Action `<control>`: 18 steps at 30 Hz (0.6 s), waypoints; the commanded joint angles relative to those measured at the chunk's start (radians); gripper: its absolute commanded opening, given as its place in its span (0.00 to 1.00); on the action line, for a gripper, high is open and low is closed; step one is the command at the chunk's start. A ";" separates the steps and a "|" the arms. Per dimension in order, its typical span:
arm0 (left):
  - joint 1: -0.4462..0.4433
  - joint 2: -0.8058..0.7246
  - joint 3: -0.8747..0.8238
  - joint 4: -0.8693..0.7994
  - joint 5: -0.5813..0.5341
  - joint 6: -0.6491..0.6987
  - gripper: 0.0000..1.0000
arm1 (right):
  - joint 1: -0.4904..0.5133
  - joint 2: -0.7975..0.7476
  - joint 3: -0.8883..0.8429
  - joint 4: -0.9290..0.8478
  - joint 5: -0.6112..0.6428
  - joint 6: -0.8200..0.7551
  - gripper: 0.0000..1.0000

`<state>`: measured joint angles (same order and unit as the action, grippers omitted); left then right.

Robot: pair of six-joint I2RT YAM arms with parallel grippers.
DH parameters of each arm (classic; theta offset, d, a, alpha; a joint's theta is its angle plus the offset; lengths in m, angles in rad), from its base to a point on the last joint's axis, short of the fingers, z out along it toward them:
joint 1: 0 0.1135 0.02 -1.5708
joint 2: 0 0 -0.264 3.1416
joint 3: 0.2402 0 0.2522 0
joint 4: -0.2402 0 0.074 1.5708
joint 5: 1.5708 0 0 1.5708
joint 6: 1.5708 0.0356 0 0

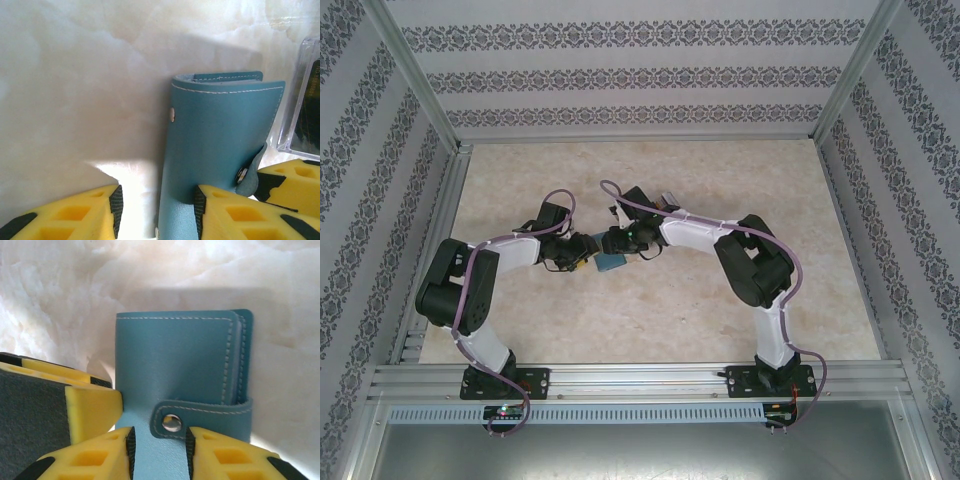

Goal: Put the credit cards into the card holder
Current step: Close the button on the card holder, then rotate the card holder at the center of the table.

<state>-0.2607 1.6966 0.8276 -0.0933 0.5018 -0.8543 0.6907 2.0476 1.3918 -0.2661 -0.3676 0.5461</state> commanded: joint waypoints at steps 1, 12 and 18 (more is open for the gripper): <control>-0.015 0.046 0.032 0.098 0.036 -0.008 0.44 | -0.013 -0.061 0.015 -0.090 0.022 -0.035 0.36; -0.015 0.071 0.061 0.095 0.058 -0.001 0.38 | -0.039 0.026 0.103 -0.223 0.013 -0.107 0.36; -0.015 0.081 0.059 0.100 0.061 0.001 0.34 | -0.022 0.095 0.157 -0.246 -0.028 -0.108 0.36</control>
<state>-0.2630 1.7592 0.8688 -0.0257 0.5549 -0.8543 0.6586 2.1002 1.5070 -0.4679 -0.3584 0.4629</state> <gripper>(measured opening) 0.343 0.363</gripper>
